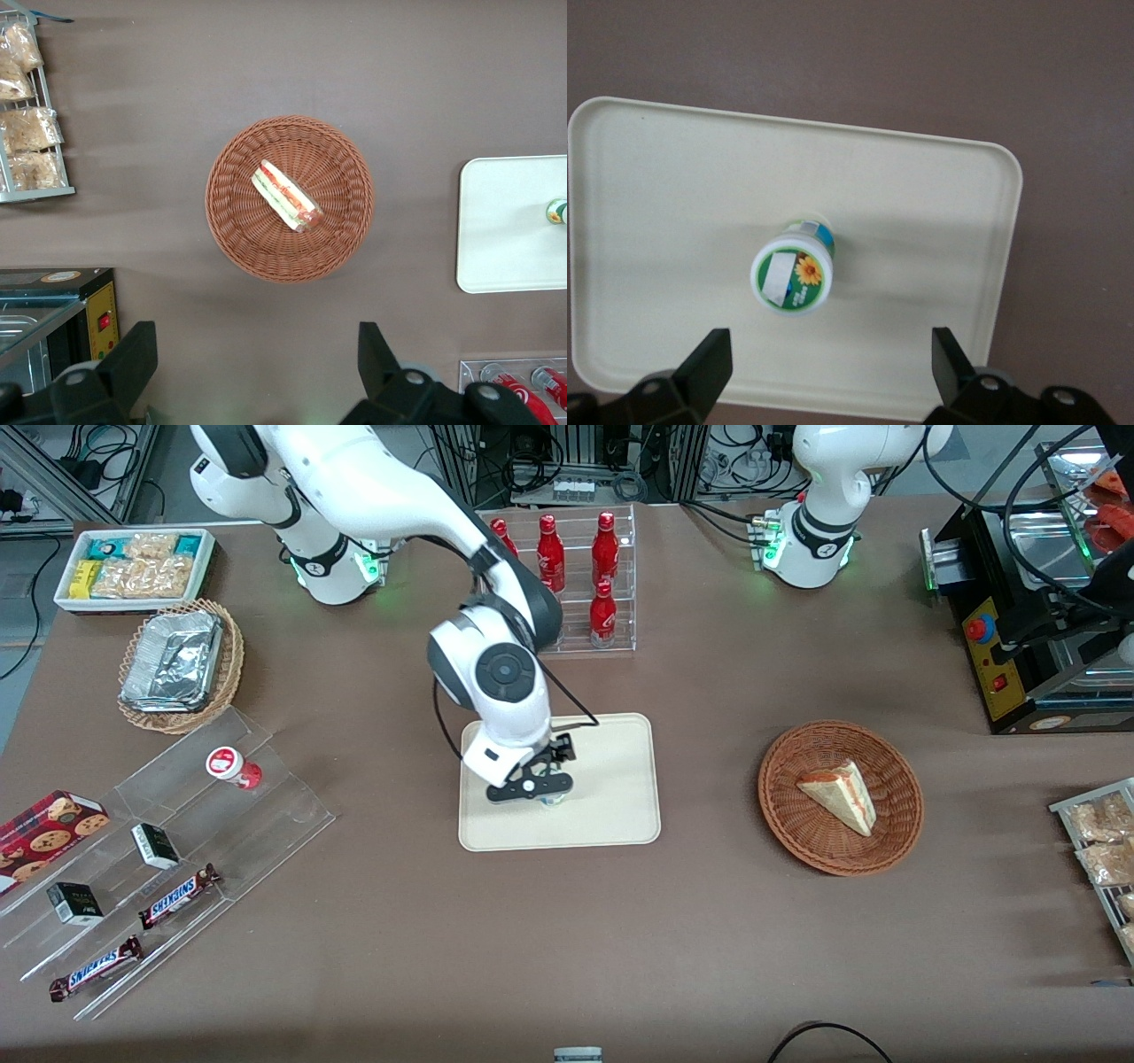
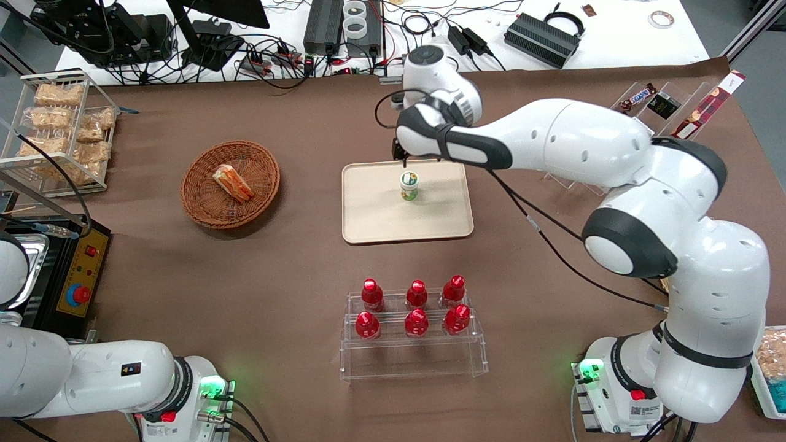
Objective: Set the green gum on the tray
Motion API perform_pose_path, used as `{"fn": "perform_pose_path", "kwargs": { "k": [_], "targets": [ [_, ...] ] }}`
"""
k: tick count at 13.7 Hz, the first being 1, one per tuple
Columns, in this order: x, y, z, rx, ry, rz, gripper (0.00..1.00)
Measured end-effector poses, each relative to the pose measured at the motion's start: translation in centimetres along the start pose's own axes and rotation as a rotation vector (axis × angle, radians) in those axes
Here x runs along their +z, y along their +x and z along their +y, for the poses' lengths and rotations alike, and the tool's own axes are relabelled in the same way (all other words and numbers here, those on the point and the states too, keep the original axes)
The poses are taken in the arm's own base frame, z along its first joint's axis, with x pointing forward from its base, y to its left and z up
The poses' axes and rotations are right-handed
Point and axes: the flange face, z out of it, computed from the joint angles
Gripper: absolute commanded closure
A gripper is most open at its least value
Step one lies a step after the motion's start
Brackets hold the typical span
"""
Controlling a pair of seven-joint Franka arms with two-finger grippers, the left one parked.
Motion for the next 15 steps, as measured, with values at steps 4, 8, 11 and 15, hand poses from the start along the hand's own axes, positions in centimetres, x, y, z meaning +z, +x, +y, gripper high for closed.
{"fn": "perform_pose_path", "kwargs": {
  "k": [4, 8, 11, 15],
  "targets": [
    [-6.2, -1.1, 3.4, -0.077, -0.007, -0.071, 0.00],
    [-9.6, -0.1, 10.9, -0.155, -0.003, -0.150, 0.00],
    [-11.3, 1.1, 16.6, -0.135, 0.018, -0.152, 0.00],
    [-13.1, 2.0, 25.4, -0.096, 0.051, -0.138, 0.00]
  ]
}}
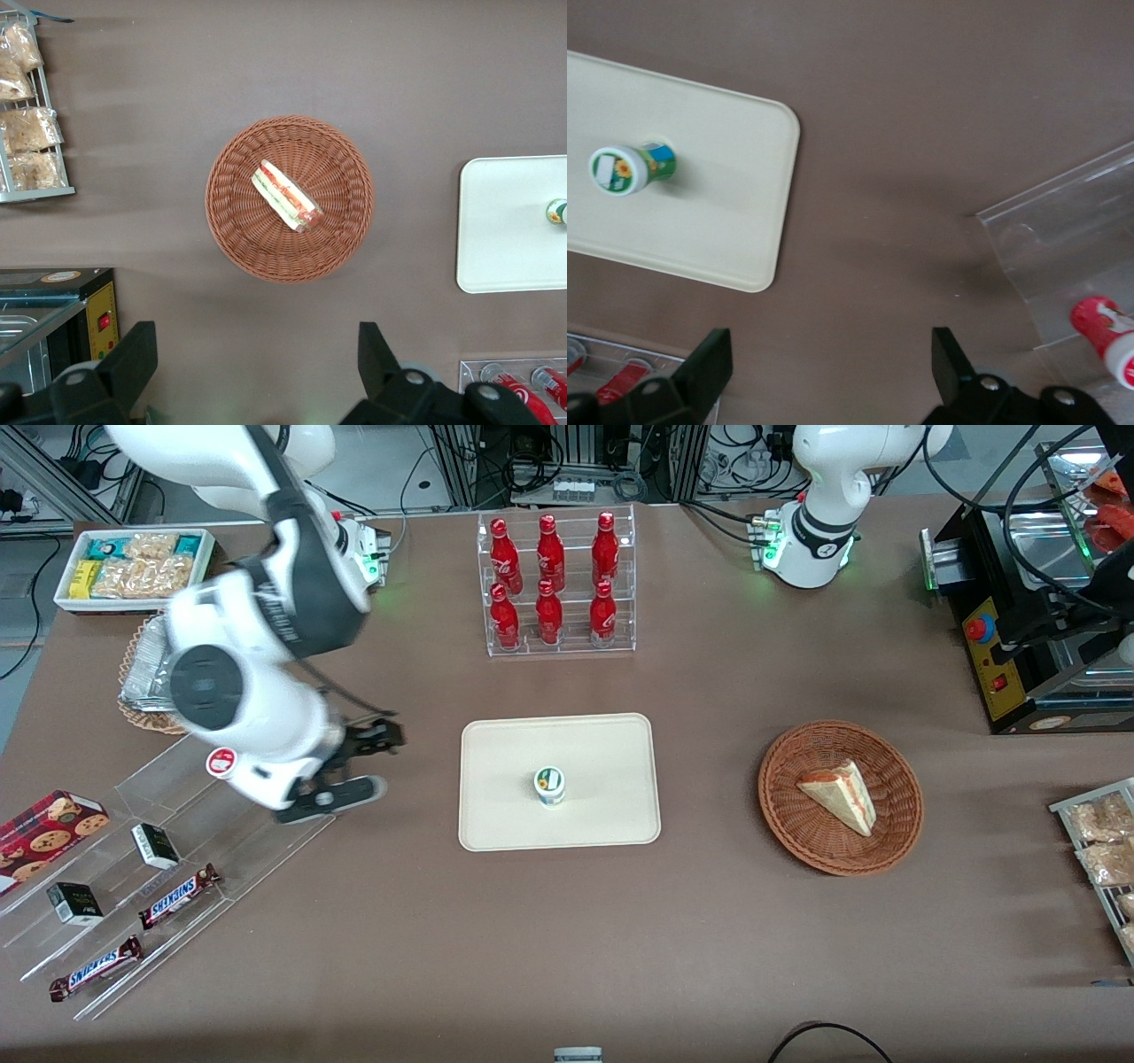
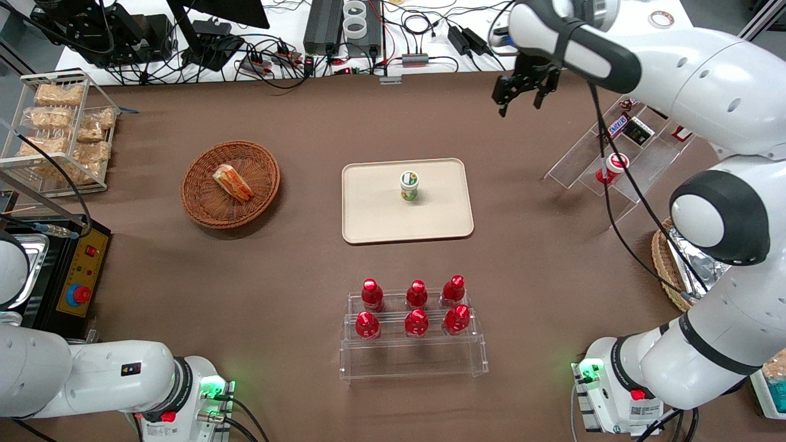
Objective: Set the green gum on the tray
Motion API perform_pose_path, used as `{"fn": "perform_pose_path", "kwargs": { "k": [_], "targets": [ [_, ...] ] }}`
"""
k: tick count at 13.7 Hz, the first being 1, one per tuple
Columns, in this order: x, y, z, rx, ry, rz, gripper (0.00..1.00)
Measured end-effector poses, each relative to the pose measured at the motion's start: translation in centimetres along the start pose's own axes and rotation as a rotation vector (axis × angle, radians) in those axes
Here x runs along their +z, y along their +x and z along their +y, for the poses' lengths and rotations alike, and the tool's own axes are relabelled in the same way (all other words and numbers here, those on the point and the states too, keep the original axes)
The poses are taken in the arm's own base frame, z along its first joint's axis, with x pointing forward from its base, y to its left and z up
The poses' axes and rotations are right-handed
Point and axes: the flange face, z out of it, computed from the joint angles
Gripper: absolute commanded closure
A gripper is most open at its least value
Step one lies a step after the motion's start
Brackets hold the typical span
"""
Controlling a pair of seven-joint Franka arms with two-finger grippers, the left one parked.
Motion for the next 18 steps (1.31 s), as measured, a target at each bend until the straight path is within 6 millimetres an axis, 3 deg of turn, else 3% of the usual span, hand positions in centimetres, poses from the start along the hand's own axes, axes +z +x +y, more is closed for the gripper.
{"fn": "perform_pose_path", "kwargs": {
  "k": [5, 10, 13, 18],
  "targets": [
    [-1.8, -2.7, 9.2, 0.125, 0.039, 0.015, 0.00],
    [-3.9, -6.4, 17.7, 0.097, 0.068, 0.055, 0.00],
    [-4.9, -8.9, 20.1, 0.126, 0.062, 0.057, 0.00],
    [-6.9, -12.0, 21.5, 0.146, 0.023, 0.036, 0.00]
  ]
}}
